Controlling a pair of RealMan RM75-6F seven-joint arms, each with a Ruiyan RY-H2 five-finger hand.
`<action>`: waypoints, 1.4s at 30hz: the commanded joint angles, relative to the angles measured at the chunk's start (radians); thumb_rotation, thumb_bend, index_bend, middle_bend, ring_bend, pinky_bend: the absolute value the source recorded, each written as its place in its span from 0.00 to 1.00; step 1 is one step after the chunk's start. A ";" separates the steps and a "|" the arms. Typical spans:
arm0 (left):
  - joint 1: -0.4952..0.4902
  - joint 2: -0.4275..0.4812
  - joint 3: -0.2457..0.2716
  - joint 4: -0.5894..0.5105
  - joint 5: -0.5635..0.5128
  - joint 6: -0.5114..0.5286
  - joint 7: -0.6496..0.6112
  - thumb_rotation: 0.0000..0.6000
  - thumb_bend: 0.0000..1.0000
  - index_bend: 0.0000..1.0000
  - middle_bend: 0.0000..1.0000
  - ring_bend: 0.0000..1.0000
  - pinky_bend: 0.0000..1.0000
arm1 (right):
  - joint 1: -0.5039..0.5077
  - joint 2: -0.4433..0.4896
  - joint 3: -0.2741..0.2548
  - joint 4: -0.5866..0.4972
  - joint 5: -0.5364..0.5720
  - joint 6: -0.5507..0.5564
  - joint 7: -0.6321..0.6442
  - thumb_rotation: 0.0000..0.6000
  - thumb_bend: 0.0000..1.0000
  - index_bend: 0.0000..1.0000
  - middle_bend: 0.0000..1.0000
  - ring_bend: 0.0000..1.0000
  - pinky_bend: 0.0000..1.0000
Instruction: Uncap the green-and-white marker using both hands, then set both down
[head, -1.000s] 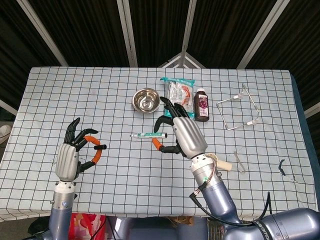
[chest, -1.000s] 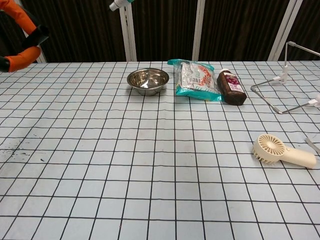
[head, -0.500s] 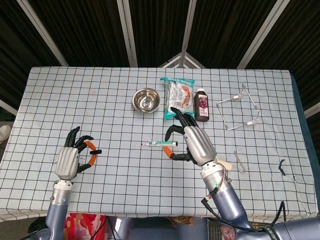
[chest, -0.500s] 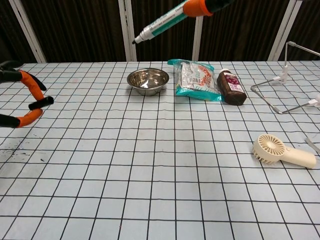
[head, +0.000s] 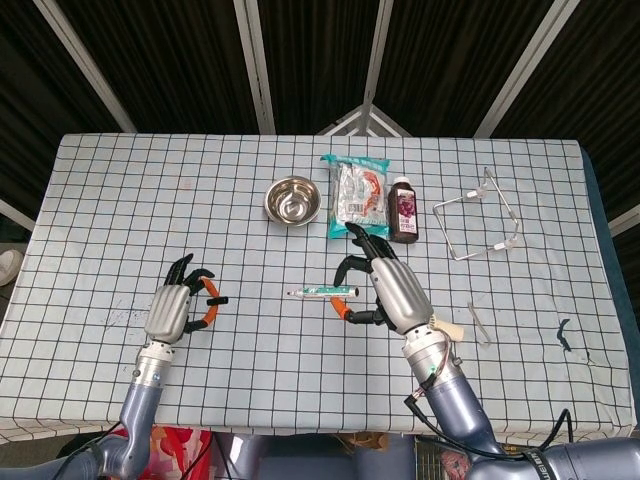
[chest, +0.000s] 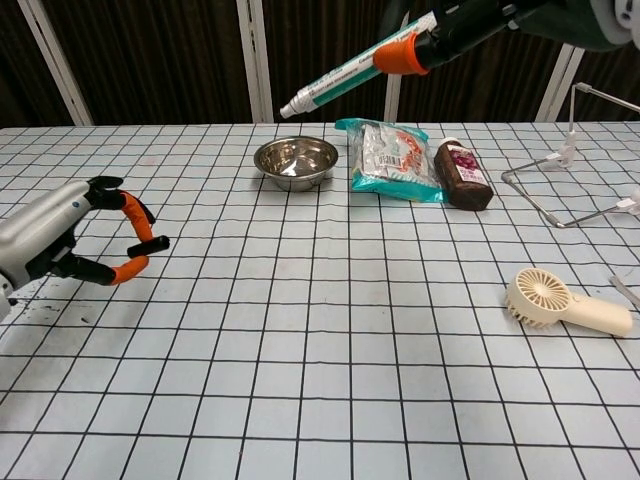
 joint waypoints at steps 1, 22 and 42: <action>-0.013 -0.030 -0.002 0.032 -0.019 -0.025 0.008 1.00 0.53 0.52 0.27 0.00 0.00 | -0.003 -0.006 -0.003 0.010 -0.004 -0.007 0.004 1.00 0.58 0.84 0.05 0.15 0.05; 0.040 0.079 0.018 -0.118 -0.044 -0.010 0.028 1.00 0.49 0.10 0.04 0.00 0.00 | -0.020 -0.036 0.004 0.085 0.019 -0.051 0.032 1.00 0.59 0.84 0.05 0.15 0.05; 0.219 0.569 0.031 -0.610 0.020 0.237 0.149 1.00 0.49 0.10 0.04 0.00 0.00 | -0.074 -0.263 -0.106 0.503 -0.090 -0.220 0.232 1.00 0.60 0.84 0.05 0.15 0.05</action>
